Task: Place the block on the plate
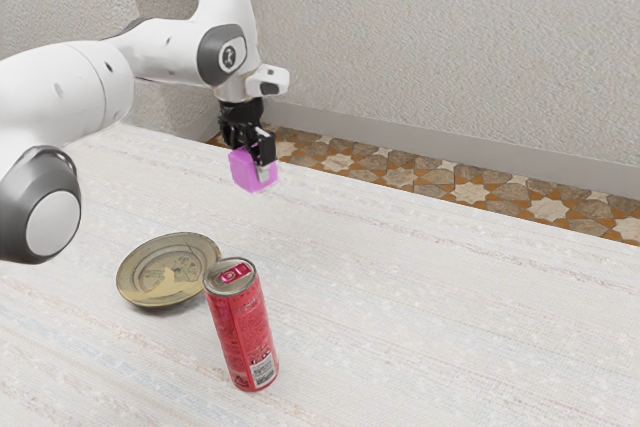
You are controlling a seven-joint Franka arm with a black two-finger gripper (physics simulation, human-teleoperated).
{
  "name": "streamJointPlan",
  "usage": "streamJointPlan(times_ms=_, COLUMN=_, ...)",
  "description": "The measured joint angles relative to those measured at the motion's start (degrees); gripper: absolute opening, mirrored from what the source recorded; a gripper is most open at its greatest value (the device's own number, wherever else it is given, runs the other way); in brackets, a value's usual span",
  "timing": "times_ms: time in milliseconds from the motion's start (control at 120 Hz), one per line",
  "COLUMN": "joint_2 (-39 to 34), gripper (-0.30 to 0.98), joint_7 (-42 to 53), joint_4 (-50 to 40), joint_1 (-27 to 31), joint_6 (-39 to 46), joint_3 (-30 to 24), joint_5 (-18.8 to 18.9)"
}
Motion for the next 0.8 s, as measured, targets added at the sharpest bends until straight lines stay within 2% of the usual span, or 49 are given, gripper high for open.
streamJointPlan(times_ms=217, joint_2=-0.91, gripper=0.41, joint_7=3.51, joint_4=-1.09, joint_1=5.25, joint_6=-2.05, joint_3=1.61, joint_5=-0.36)
streamJointPlan(times_ms=433, joint_2=-6.33, gripper=0.41, joint_7=6.79, joint_4=-10.29, joint_1=7.94, joint_6=-1.47, joint_3=1.57, joint_5=-0.32)
streamJointPlan(times_ms=642, joint_2=-12.19, gripper=0.4, joint_7=9.02, joint_4=-21.32, joint_1=8.04, joint_6=2.73, joint_3=1.56, joint_5=-0.13)
streamJointPlan(times_ms=800, joint_2=-14.78, gripper=0.4, joint_7=10.26, joint_4=-26.05, joint_1=8.52, joint_6=5.8, joint_3=1.56, joint_5=0.02)
